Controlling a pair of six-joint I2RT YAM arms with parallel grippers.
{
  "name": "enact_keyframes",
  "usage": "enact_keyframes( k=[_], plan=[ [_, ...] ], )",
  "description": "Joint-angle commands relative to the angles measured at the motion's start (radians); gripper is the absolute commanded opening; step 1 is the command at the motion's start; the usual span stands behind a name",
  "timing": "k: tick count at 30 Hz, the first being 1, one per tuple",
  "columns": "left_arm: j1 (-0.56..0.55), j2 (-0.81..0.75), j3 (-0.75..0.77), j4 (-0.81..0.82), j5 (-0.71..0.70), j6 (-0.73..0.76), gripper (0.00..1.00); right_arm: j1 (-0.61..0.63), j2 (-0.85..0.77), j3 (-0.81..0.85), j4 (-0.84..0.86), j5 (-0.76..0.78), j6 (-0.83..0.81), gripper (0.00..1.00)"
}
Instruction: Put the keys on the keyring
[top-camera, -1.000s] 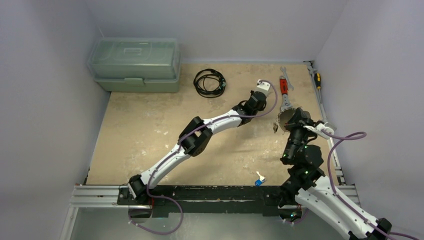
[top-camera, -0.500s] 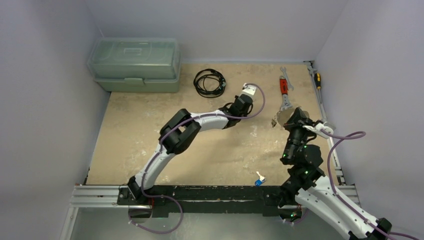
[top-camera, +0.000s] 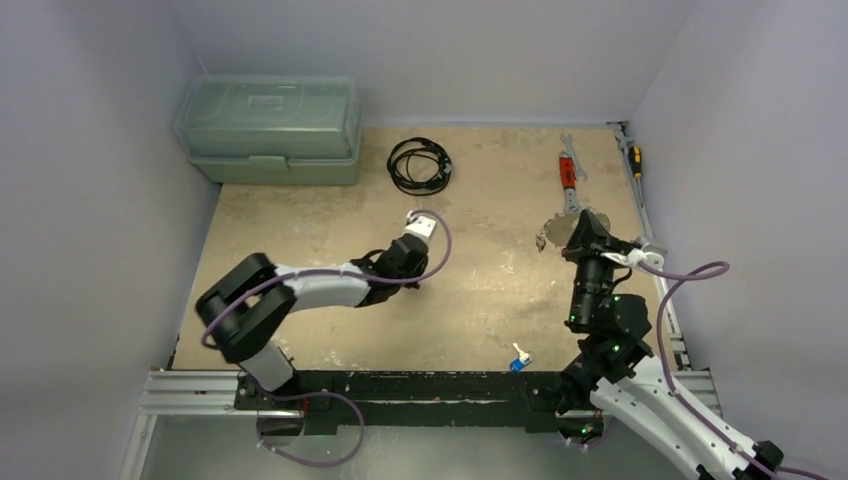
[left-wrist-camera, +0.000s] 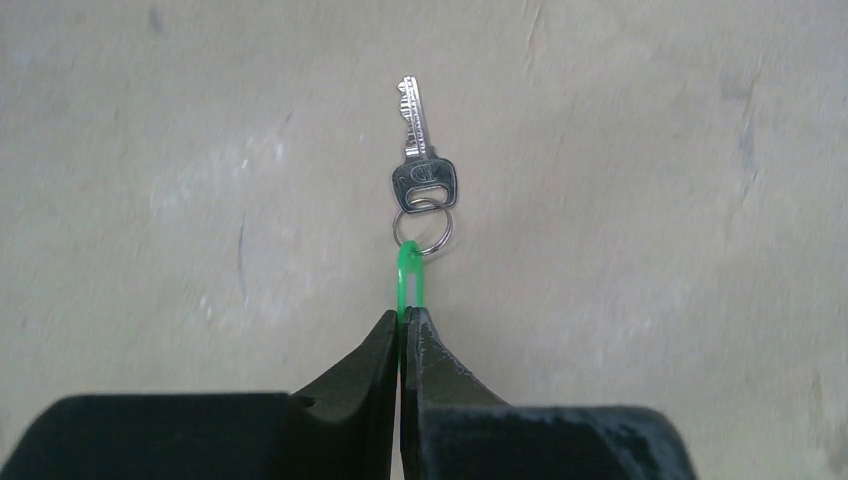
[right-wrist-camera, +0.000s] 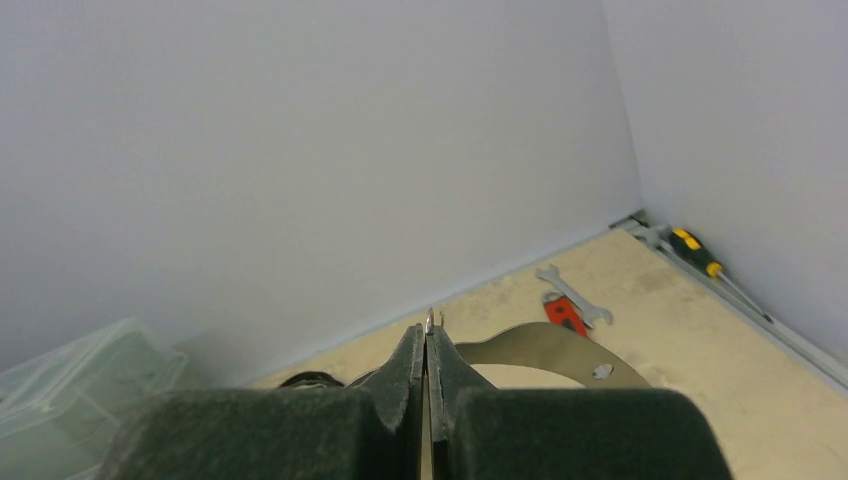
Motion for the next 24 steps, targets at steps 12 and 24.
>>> enact_keyframes(
  k=[12, 24],
  plan=[
    [-0.012, -0.739, -0.2, -0.493, -0.07, -0.162, 0.56, -0.003, 0.026, 0.013, 0.037, -0.256, -0.045, 0.0],
    [-0.027, -0.758, -0.185, -0.395, 0.124, 0.109, 0.55, -0.002, 0.095, 0.031, 0.035, -0.414, -0.031, 0.0]
  ],
)
